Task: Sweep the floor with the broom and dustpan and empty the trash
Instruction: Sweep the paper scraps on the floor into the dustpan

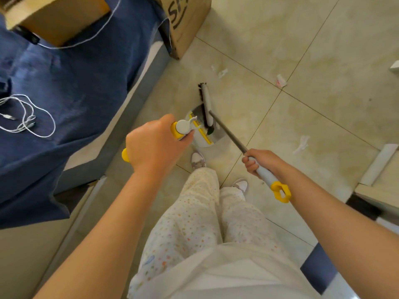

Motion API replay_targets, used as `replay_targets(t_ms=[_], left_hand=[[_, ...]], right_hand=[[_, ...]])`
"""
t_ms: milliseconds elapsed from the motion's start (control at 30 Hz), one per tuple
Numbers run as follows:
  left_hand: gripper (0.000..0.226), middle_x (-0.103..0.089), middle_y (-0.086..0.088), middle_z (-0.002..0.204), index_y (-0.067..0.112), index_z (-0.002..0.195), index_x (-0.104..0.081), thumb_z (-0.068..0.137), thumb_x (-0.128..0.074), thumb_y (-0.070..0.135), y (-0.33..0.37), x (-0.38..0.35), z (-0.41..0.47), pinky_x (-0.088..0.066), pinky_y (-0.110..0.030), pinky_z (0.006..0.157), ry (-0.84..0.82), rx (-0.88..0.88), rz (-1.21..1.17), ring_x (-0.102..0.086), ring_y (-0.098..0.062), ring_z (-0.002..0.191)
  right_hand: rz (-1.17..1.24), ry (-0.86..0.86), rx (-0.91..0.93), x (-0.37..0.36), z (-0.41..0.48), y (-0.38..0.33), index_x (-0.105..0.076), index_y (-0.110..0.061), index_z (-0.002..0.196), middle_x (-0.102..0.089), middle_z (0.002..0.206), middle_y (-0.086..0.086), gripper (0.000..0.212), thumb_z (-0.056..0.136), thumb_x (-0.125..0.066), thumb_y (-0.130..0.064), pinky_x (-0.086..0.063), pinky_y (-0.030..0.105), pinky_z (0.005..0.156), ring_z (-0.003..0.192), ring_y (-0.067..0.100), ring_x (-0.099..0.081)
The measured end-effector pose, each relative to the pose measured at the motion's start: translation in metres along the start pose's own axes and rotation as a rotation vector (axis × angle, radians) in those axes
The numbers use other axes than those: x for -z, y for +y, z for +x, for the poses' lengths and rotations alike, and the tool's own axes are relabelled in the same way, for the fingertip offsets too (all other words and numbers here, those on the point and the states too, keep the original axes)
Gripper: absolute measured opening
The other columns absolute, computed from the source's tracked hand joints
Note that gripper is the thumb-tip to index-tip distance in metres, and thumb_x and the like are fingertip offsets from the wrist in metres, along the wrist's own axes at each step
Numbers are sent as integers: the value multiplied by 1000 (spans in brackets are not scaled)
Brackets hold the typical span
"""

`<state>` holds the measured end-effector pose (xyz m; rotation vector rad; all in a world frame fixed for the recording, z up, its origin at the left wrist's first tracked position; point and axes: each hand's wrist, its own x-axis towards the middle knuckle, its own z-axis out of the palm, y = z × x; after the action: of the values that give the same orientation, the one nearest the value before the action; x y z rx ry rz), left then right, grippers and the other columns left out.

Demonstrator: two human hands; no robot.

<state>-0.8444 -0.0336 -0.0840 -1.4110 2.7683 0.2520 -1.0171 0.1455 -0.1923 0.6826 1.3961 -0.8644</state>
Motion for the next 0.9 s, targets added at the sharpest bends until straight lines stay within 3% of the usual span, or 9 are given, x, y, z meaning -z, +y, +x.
replay_targets(t_ms=[100, 233, 400, 567, 900], left_hand=[[52, -45, 4, 43, 18, 54, -45, 74, -66, 61, 3, -2, -10, -16, -15, 44, -24, 20, -14, -40, -19, 37], [53, -47, 6, 44, 19, 54, -49, 76, -64, 65, 4, -1, -20, -31, -18, 41, -35, 21, -27, -43, -17, 37], [51, -45, 7, 43, 19, 54, -51, 75, -65, 64, 10, 5, -22, -27, -15, 43, -46, -13, -42, -41, -16, 36], [50, -46, 7, 42, 20, 54, -52, 73, -68, 63, 44, -4, -30, -33, -18, 40, -78, -125, -26, -44, -17, 36], [46, -47, 3, 41, 17, 54, -56, 75, -64, 58, 153, -23, -48, -26, -18, 43, -12, -391, -13, -40, -20, 34]], right_hand=[[11, 0, 16, -2, -13, 15, -48, -3, 81, -47, 64, 9, 8, 89, -44, -2, -27, 15, 30, 35, 10, -36], [-26, 81, 108, 2, -25, 35, -51, -2, 69, -49, 64, 12, 19, 88, -46, 2, -28, 16, 33, 39, 12, -37], [-44, 165, 196, 25, -32, 46, -53, -3, 64, -50, 63, 13, 24, 86, -47, 3, -29, 16, 33, 39, 14, -39], [-20, 218, 224, 67, -42, 39, -52, -1, 65, -49, 62, 13, 22, 87, -46, 4, -30, 17, 32, 39, 14, -38], [-45, 347, 249, 196, -56, 49, -54, -3, 69, -48, 61, 11, 23, 92, -50, -2, -33, 15, 33, 43, 15, -39]])
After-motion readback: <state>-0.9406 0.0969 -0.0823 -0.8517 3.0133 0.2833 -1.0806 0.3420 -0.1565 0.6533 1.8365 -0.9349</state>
